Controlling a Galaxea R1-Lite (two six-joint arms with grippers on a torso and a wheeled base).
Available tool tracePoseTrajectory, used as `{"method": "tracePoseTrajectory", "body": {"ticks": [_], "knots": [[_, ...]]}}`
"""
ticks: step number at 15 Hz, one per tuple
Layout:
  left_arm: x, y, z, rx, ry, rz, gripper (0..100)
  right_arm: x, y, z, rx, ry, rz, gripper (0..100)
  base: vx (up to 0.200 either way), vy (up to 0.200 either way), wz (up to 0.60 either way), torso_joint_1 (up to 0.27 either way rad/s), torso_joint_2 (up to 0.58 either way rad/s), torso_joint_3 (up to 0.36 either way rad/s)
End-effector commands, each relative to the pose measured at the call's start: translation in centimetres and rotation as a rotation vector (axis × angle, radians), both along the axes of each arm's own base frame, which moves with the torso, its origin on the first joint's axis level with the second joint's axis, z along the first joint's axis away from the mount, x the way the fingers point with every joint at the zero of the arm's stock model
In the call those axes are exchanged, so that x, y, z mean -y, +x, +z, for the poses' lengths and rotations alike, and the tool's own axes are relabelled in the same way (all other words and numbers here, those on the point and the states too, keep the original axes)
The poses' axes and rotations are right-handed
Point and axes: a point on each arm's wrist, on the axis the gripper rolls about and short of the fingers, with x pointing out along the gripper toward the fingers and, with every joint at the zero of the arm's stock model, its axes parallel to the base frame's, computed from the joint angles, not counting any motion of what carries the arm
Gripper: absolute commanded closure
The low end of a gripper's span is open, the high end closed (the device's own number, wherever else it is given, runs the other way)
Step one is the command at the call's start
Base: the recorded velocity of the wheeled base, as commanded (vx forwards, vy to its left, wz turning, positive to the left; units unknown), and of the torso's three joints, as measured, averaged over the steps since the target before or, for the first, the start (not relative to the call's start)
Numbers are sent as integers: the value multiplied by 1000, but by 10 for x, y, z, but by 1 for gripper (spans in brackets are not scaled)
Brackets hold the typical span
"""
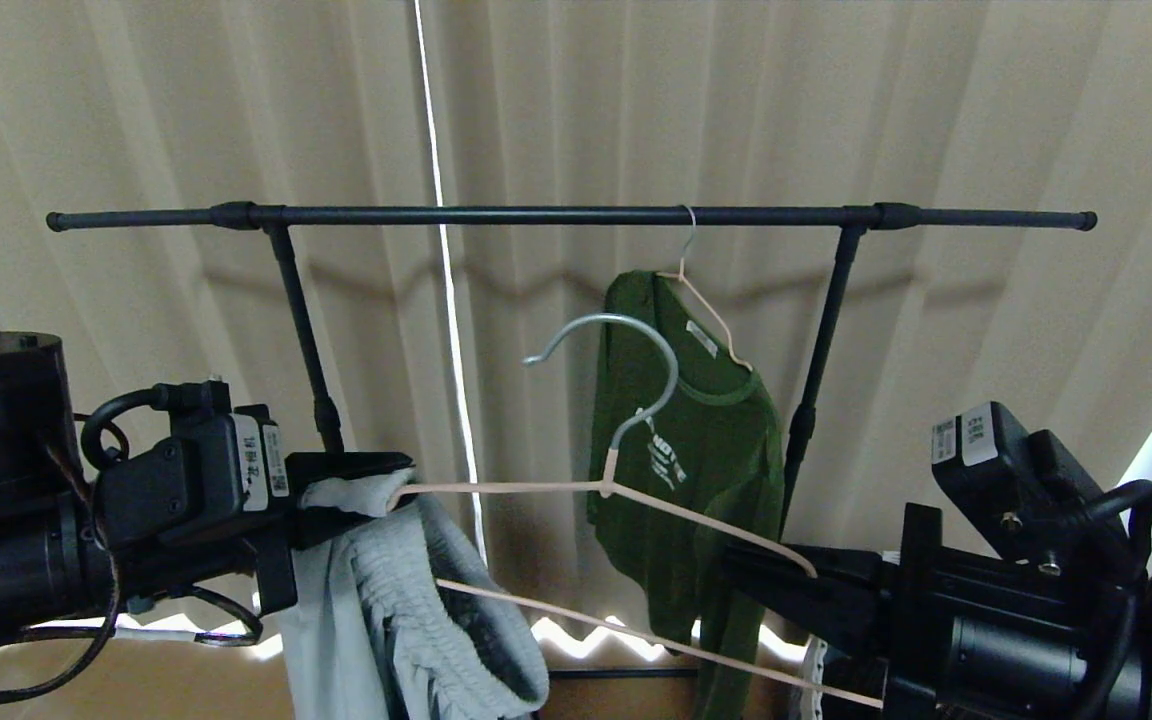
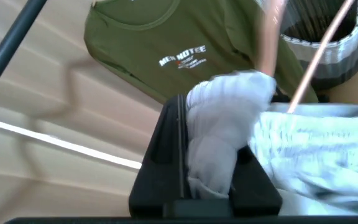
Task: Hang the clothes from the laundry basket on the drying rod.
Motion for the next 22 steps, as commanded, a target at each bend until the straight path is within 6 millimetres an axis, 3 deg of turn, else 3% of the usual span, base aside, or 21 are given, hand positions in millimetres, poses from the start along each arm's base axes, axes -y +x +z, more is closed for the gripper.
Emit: {"method": "tracePoseTrajectory", "body": {"ticks": [1,4,5,8,13,17,22], "knots": [[0,-1,0,0,-1,0,100,2,-1,2,6,7,-1,100,0,0,0,0,0,0],[-1,-3,-4,-15,1,1,100,2,-2,2,6,2,0,100,0,0,0,0,0,0],[-1,-3,-5,-22,0,2,100,2,-2,2,7,0,1,0,0,0,0,0,0,0],[-4,-11,-9,-32,-11,14,100,2,-1,2,24,-6,-3,0,0,0,0,0,0,0],[-11,-13,-17,-85,12,231,100,7,2,8,83,-13,-20,0,0,0,0,0,0,0],[-9,-15,-21,-263,-138,430,100,6,2,4,73,-27,-12,0,0,0,0,0,0,0],[-6,-24,-8,-399,-368,475,100,-4,-3,-11,26,-71,46,0,0,0,0,0,0,0]]}}
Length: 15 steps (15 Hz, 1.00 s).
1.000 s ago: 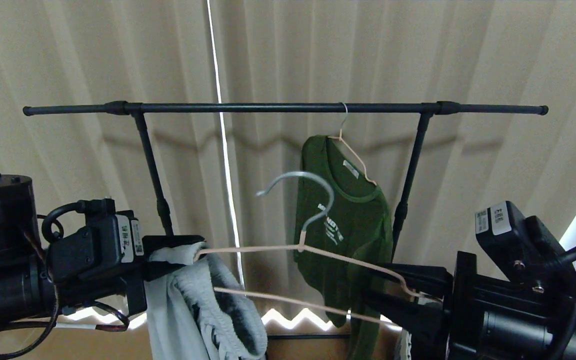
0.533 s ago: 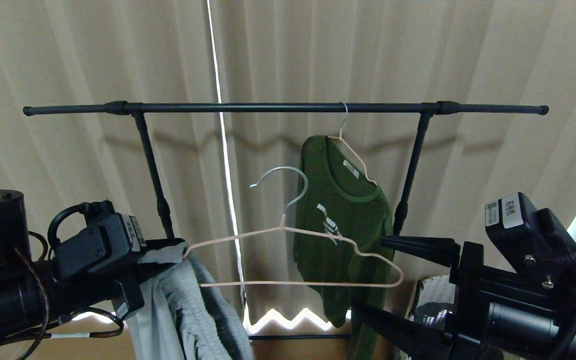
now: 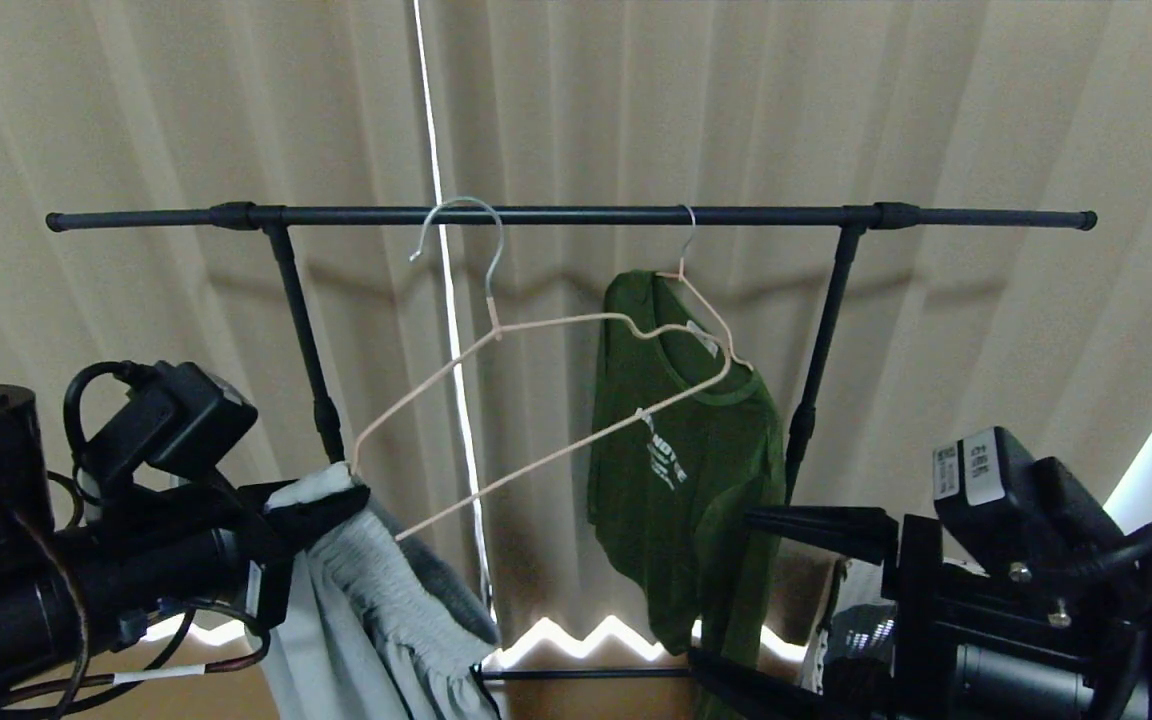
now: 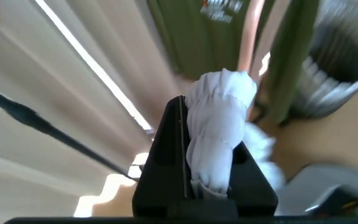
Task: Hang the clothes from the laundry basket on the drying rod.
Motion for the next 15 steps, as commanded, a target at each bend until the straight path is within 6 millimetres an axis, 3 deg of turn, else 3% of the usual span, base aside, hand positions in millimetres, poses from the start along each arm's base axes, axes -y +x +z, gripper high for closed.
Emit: {"method": "tracePoseTrajectory", "body": {"ticks": [1,5,8,15], "knots": [[1,-8,9,23,-43,-7,100,-7,0,-10,-28,-31,20,0,0,0,0,0,0,0],[-4,-28,20,61,-123,-105,100,-26,12,-31,-138,-71,11,0,0,0,0,0,0,0],[-6,-41,27,86,-174,-220,100,-34,19,-30,-198,-26,-15,0,0,0,0,0,0,0],[11,-41,46,242,-254,-349,100,-55,37,-49,-179,-3,-17,0,0,0,0,0,0,0]]}}
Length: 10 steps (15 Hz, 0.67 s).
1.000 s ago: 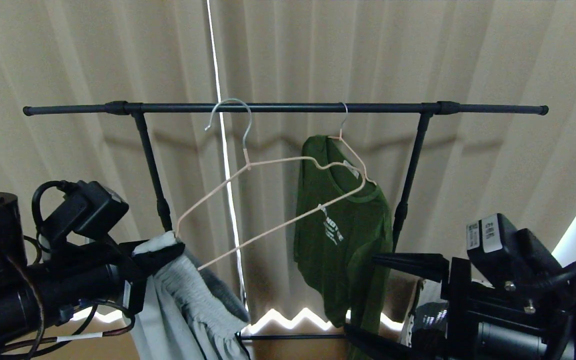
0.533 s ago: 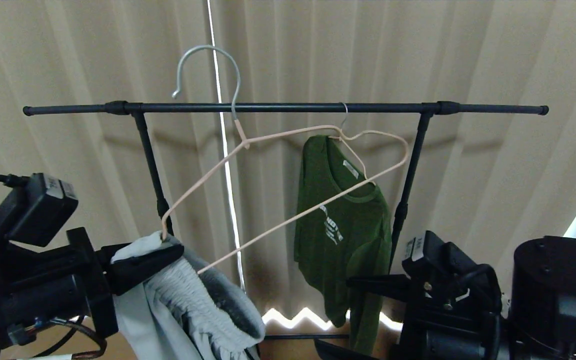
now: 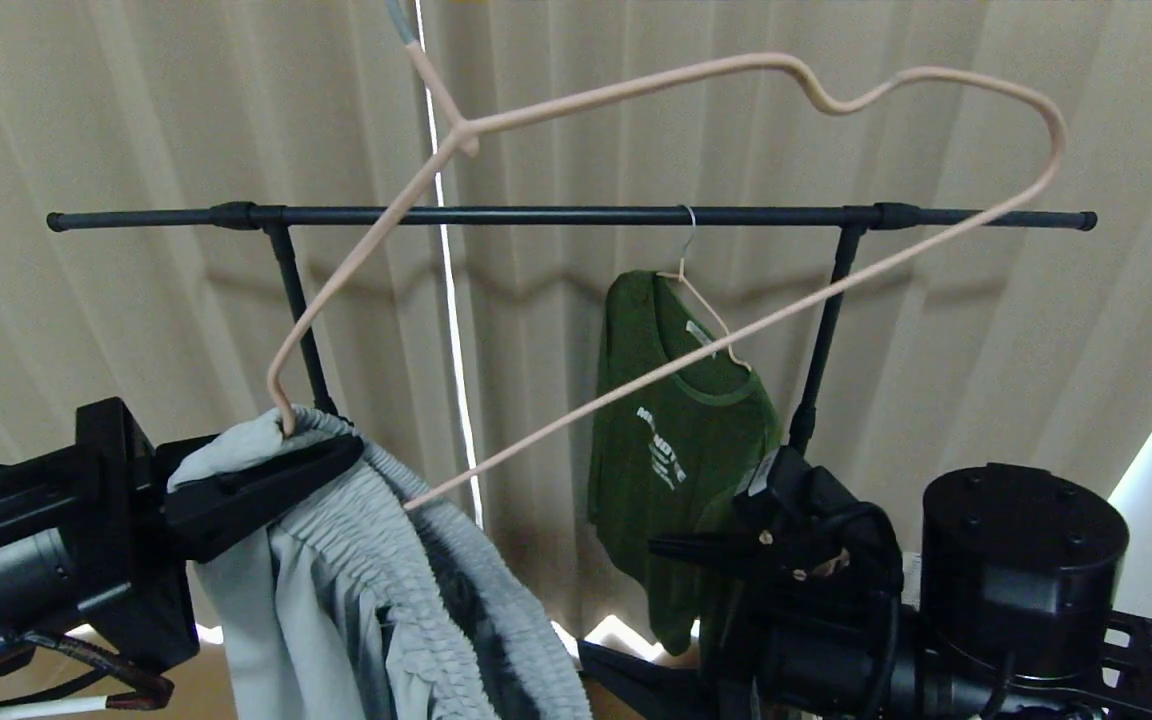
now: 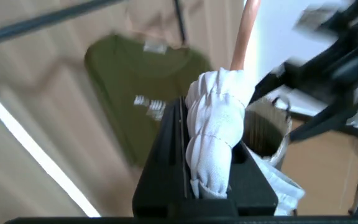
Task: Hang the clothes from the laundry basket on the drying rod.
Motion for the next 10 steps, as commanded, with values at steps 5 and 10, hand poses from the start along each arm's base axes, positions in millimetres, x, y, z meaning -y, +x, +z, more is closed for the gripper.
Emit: {"method": "tracePoseTrajectory", "body": {"ticks": [5,10], "knots": [[12,-8,5,23,-21,-92,100,-7,5,-13,-24,-28,1,0,0,0,0,0,0,0],[14,-13,11,46,-37,-118,100,-12,1,-18,-37,-41,25,0,0,0,0,0,0,0]]}}
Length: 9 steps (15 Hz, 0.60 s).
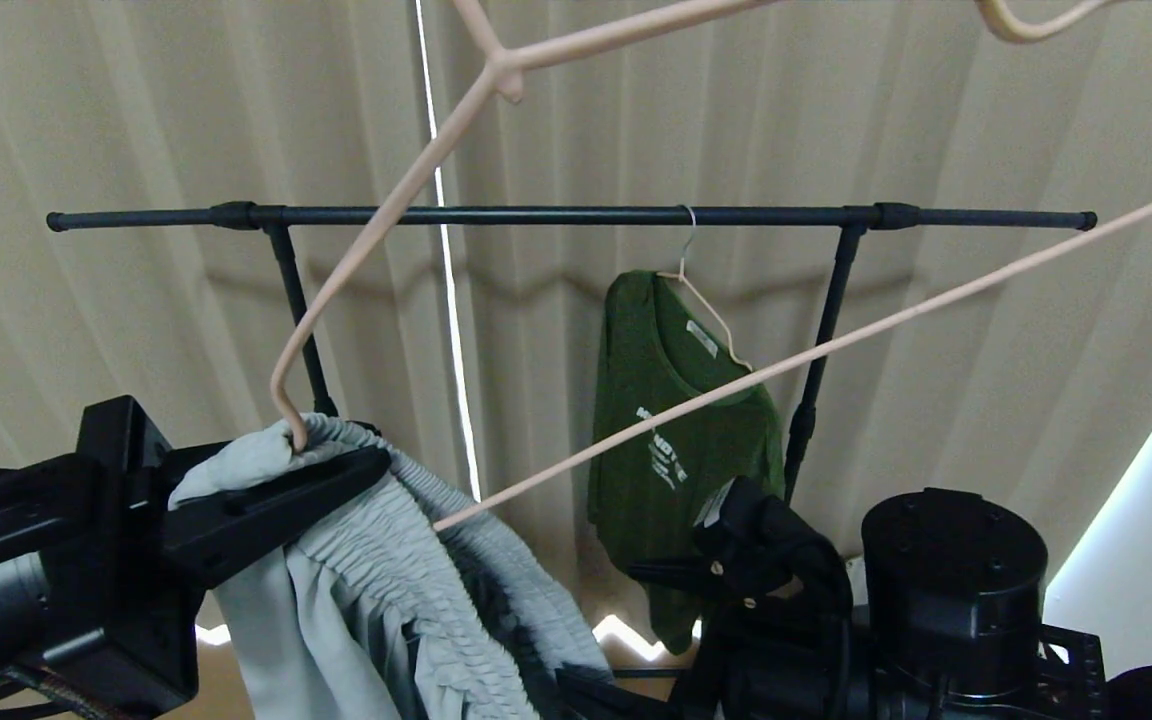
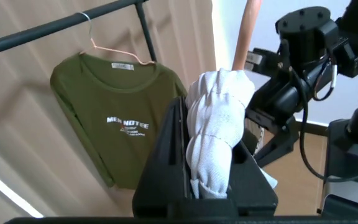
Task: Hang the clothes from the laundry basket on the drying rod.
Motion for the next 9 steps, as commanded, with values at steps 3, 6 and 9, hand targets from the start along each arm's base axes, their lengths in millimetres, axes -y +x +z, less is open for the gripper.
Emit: {"method": "tracePoseTrajectory", "body": {"ticks": [3,6,9], "knots": [[0,-4,7,17,-36,-16,100,0,-2,-3,-6,-8,3,100,0,0,0,0,0,0],[-1,-5,9,30,-45,-14,100,5,-4,-3,24,11,-17,100,0,0,0,0,0,0],[-1,-4,6,21,-36,-7,100,16,-3,5,51,35,-57,100,0,0,0,0,0,0]]}}
